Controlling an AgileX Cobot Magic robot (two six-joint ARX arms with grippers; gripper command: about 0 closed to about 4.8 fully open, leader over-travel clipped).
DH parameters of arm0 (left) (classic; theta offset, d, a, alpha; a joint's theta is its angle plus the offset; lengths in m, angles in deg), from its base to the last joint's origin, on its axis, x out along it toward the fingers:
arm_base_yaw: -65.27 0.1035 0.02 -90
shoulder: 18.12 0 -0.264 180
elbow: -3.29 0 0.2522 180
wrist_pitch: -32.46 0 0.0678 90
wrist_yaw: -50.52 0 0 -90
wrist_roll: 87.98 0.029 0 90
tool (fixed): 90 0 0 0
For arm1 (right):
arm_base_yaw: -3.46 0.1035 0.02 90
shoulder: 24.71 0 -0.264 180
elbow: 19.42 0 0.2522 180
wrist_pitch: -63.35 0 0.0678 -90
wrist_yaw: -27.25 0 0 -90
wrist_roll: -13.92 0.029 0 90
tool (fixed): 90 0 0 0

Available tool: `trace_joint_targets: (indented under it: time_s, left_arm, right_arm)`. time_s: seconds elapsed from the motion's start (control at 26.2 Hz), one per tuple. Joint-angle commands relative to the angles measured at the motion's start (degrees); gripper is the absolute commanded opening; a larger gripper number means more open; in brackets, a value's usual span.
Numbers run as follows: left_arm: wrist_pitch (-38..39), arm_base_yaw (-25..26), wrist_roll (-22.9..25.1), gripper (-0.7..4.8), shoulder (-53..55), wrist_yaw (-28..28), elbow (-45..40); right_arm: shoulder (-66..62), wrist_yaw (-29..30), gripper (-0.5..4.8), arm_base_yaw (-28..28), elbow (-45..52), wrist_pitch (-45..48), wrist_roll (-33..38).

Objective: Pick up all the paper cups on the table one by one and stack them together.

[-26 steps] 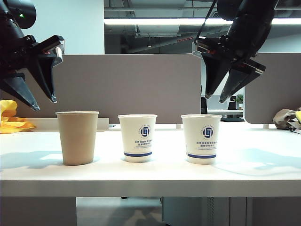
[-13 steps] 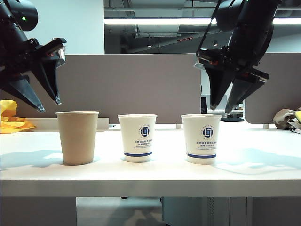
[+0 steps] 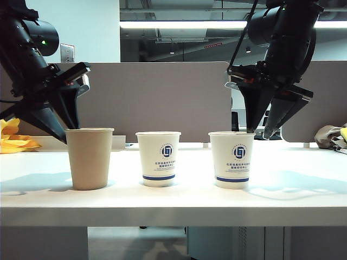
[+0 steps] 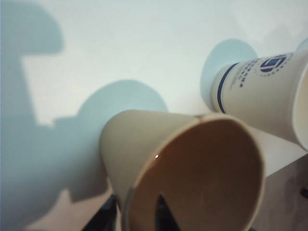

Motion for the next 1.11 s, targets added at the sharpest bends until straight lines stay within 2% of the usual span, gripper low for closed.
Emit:
trace_joint_targets:
  time_s: [0.04, 0.34, 0.42, 0.53, 0.57, 0.8, 0.88, 0.99, 1.11]
  left_arm:
    - [-1.2, 0.0, 0.1, 1.16, 0.2, 0.0, 0.3]
    - [-1.2, 0.0, 0.1, 1.11, 0.3, 1.3, 0.3]
    - [-2.1, 0.0, 0.0, 0.57, 0.3, 1.3, 0.3]
    - [-3.5, 0.0, -0.1, 0.44, 0.3, 1.4, 0.3]
    - [-4.3, 0.0, -0.2, -0.03, 0.3, 1.5, 0.3]
    - [-6.3, 0.0, -1.2, -0.06, 0.3, 1.2, 0.3]
    - [-6.0, 0.0, -1.5, -0.06, 0.2, -0.9, 0.4]
    - [-2.8, 0.0, -1.6, -0.06, 0.2, -3.5, 2.7]
    - [2.6, 0.0, -1.3, -0.06, 0.2, -2.8, 7.6]
  right_arm:
    - [0.0, -0.1, 1.39, 0.0, -0.2, 0.2, 0.1]
    - [-2.4, 2.8, 1.31, 0.0, -0.2, 0.5, 0.1]
    - [-3.0, 3.2, 0.56, 0.0, -0.2, 0.9, 0.1]
    - [-3.0, 3.2, 0.26, 0.0, -0.2, 1.4, 0.1]
    - [-3.0, 3.2, -0.01, 0.0, -0.2, 1.2, 0.3]
    - [-3.0, 4.4, -0.01, 0.0, -0.3, 1.2, 0.3]
    - [-2.9, 4.2, -0.01, 0.0, -0.4, 1.2, 0.4]
    - [-2.9, 4.3, -0.01, 0.0, -0.9, 0.8, 1.4]
    - [-2.9, 4.3, -0.01, 0.0, -2.2, 0.1, 1.4]
